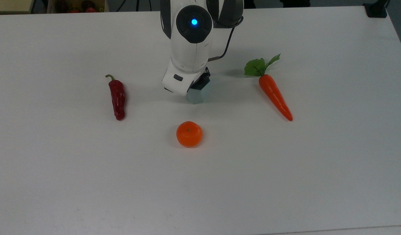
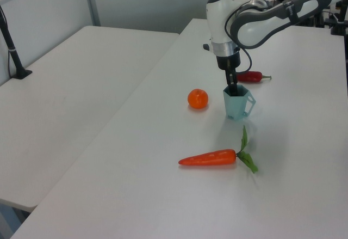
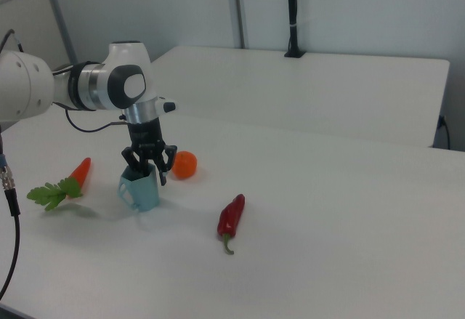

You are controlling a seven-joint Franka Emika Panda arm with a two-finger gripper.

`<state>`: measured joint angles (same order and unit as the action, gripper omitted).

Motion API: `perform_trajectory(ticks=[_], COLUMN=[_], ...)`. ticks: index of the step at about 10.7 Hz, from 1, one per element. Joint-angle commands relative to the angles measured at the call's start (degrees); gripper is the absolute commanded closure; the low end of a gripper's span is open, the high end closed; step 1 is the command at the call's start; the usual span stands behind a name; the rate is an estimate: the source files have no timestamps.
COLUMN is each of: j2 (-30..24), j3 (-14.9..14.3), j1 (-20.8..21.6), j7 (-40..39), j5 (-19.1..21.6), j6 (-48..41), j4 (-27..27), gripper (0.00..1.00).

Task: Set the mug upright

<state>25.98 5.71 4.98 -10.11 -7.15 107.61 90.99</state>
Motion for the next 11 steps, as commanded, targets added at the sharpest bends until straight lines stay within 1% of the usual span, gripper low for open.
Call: perform_trajectory(ticks=[1,3,5,6,8,10,11], j2=[-4.0,-7.5,-12.4,-14.9,-19.8,-22.8,-23.9], j3=[-0.2,-0.2,-0.2,-0.2,-0.3,-0.6,-1.5], j1=[-0.6,-1.4,-2.8,-3.6,-5.4,-6.5,-6.3], j7=[-1.0,0.8,8.1,10.6,11.4,11.5,11.5], j5=[1.1,1.0,0.8,0.7,1.2,1.3,1.4], j6=[0.9,-1.1,-2.8,-4.9,-10.3,-12.0,-12.2], j4=[1.3,1.1,1.2,1.2,1.3,1.4,1.4], gripper=[0.0,0.0,0.0,0.0,0.0,0.0,0.0])
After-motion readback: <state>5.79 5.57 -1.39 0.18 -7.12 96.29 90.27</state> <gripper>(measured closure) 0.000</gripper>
